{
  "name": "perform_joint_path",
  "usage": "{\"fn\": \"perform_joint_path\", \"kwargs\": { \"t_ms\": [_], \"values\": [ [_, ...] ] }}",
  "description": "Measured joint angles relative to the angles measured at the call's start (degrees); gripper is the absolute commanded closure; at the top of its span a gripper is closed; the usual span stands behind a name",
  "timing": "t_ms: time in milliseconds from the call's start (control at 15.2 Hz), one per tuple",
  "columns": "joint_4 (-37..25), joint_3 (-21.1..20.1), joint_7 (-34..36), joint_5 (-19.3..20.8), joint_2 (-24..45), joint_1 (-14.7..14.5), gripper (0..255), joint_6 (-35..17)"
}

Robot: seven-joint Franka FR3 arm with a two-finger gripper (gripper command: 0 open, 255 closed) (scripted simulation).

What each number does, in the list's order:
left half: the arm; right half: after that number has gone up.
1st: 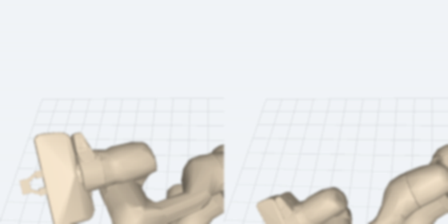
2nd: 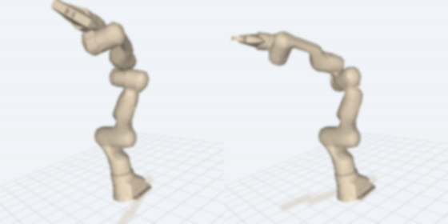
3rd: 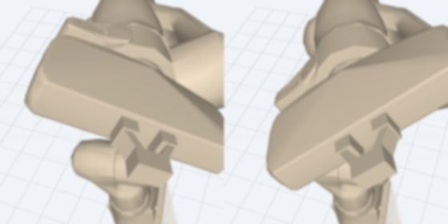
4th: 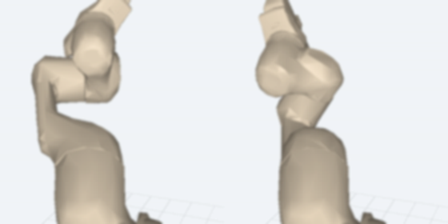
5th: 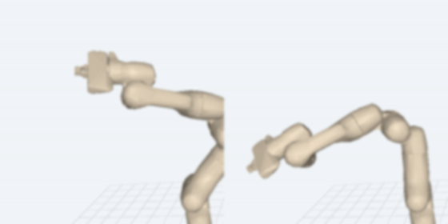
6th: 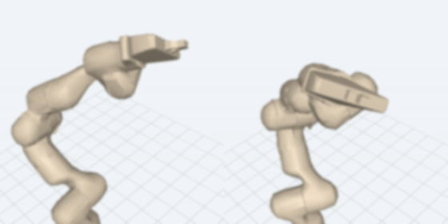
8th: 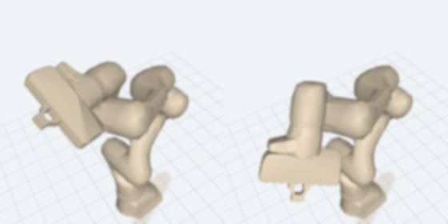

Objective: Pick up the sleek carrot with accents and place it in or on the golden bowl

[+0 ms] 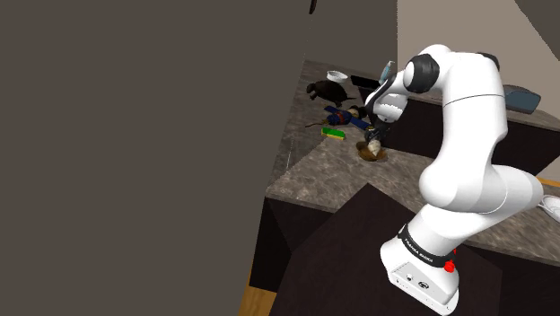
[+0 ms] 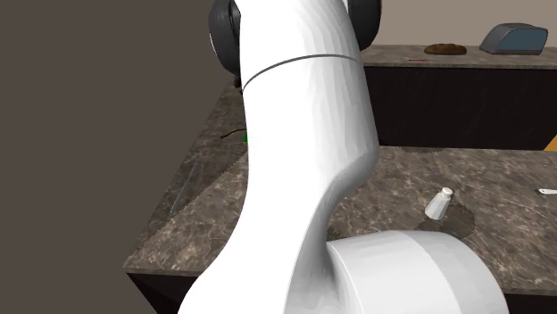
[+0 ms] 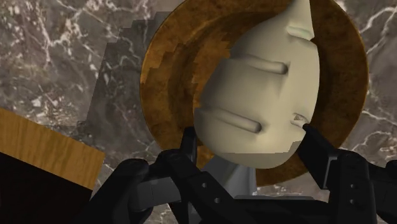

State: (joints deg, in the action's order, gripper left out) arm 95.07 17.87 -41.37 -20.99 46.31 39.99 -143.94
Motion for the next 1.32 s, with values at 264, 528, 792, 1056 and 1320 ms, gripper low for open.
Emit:
{"fn": "perform_joint_path", "kwargs": {
  "t_ms": [264, 528, 792, 1056, 1320],
  "values": [
    [-0.34, -0.34, -0.21, -0.29, 1.00, 0.28, 255, -0.69],
    [-0.41, -0.36, -0.23, -0.31, 1.09, 0.32, 0, -0.73],
    [-0.41, -0.36, -0.23, -0.31, 1.10, 0.32, 0, -0.73],
    [0.82, 0.28, 0.03, 0.19, -1.09, -0.26, 0, 0.27],
    [2.41, 1.43, 0.60, 1.22, -4.71, -1.23, 0, 2.28]
  ]
}}
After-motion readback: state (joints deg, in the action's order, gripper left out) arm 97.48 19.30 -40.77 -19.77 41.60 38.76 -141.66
